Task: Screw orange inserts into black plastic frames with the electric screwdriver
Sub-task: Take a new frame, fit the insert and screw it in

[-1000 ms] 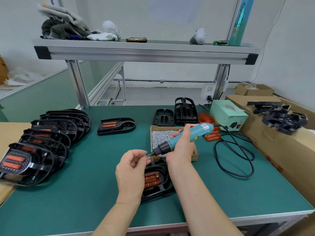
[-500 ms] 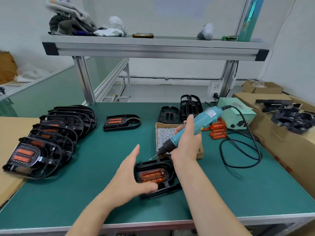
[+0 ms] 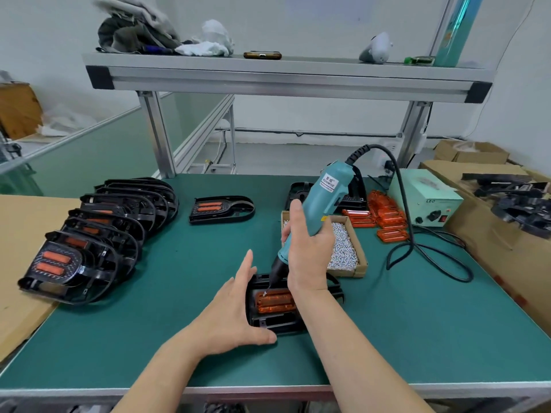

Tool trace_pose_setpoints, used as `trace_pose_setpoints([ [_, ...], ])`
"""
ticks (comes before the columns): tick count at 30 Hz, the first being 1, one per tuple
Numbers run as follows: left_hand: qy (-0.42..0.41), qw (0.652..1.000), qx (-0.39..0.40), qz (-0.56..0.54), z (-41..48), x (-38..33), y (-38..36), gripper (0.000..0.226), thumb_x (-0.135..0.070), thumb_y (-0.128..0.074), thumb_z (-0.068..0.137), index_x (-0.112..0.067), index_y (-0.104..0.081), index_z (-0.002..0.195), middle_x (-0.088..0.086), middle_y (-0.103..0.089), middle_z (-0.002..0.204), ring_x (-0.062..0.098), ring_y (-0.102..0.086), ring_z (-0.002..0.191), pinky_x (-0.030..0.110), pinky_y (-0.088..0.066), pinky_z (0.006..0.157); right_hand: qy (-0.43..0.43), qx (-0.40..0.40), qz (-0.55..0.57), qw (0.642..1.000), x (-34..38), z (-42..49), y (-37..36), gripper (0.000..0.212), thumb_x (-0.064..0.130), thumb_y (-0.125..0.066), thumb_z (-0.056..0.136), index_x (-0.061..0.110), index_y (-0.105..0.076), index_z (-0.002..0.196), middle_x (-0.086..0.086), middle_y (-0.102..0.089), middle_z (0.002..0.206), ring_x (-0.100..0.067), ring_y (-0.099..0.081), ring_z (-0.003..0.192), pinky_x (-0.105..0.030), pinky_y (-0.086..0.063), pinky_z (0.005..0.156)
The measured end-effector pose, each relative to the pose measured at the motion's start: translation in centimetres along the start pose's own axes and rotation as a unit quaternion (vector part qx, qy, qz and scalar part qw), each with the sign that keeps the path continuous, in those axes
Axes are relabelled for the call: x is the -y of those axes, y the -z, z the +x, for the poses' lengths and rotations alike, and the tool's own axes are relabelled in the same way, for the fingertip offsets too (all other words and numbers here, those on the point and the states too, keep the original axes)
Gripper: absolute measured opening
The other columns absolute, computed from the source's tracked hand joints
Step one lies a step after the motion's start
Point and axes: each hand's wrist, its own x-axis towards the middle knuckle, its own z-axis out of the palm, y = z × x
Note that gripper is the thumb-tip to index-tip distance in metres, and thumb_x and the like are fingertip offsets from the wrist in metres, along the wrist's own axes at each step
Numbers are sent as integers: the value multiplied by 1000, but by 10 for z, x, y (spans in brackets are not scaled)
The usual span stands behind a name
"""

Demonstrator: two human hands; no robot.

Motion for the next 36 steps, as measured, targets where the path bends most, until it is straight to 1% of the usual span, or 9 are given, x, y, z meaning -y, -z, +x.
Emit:
trace_pose_setpoints([
  [4, 6, 1000, -2, 4, 0, 0, -2, 143, -55, -83, 53, -60, 32, 138, -13, -16, 163, 7, -17, 148, 32, -21, 121, 17, 11, -18, 1000, -5, -2, -2, 33, 48, -72, 82, 19, -57, 87, 7, -58, 57, -9, -55, 53, -19, -48, 56],
  [10, 5, 1000, -8, 9, 0, 0, -2, 143, -58, -82, 53, -59, 33, 137, -14, -15, 164, 13, -14, 151, 39, -19, 123, 20, 24, -21, 999, -10, -6, -5, 33, 47, -73, 81, 19, -56, 86, 4, -56, 57, -11, -54, 52, -19, -46, 54],
  [18, -5, 1000, -11, -2, 1, 1, -1, 144, -58, -82, 53, -53, 31, 142, -18, -17, 161, 6, -15, 148, 33, -20, 121, 28, 52, -45, 997, -8, -7, -9, 31, 51, -73, 78, 24, -58, 83, 3, -58, 59, -12, -55, 54, -21, -47, 56],
  [21, -8, 1000, -8, -5, 2, 2, -2, 146, -56, -83, 53, -48, 29, 147, -25, -20, 154, 4, -20, 144, 26, -22, 117, 29, 89, -55, 994, -6, -7, -13, 31, 49, -72, 78, 21, -60, 84, 2, -58, 60, -13, -54, 55, -24, -47, 58],
  [24, -15, 1000, -7, -8, 3, 4, -2, 147, -56, -82, 53, -41, 29, 149, -56, -14, 130, -9, -26, 131, 5, -21, 103, 25, 127, -63, 990, -6, -7, -17, 31, 47, -73, 78, 18, -64, 86, 1, -57, 62, -14, -53, 57, -25, -48, 60],
  [25, -17, 1000, -7, -9, 3, 4, -2, 148, -56, -82, 53, -39, 28, 150, -63, -13, 122, -14, -26, 125, -1, -19, 98, 24, 137, -66, 988, -6, -8, -17, 29, 46, -73, 79, 20, -65, 85, 1, -58, 63, -14, -53, 57, -26, -48, 61],
  [27, -15, 1000, -9, -17, 3, 4, -1, 149, -56, -82, 53, -35, 27, 151, -62, -12, 119, -16, -24, 123, -7, -17, 93, 23, 148, -73, 986, -7, -9, -19, 25, 46, -73, 79, 23, -64, 82, 0, -58, 65, -15, -54, 58, -30, -49, 63],
  [31, -11, 1000, -14, -20, 3, 4, -2, 148, -56, -81, 52, -34, 26, 153, -57, -14, 121, -13, -24, 125, -7, -18, 92, 26, 147, -83, 985, -10, -9, -18, 31, 47, -73, 78, 18, -61, 81, -4, -57, 64, -17, -54, 58, -35, -49, 63],
  [36, 1, 1000, -16, -21, 3, 4, -2, 148, -56, -83, 53, -37, 26, 152, -62, -19, 119, -16, -30, 121, -6, -21, 91, 25, 144, -79, 986, -14, -6, -13, 31, 45, -73, 79, 16, -61, 84, 2, -58, 62, -15, -54, 57, -28, -48, 62],
])
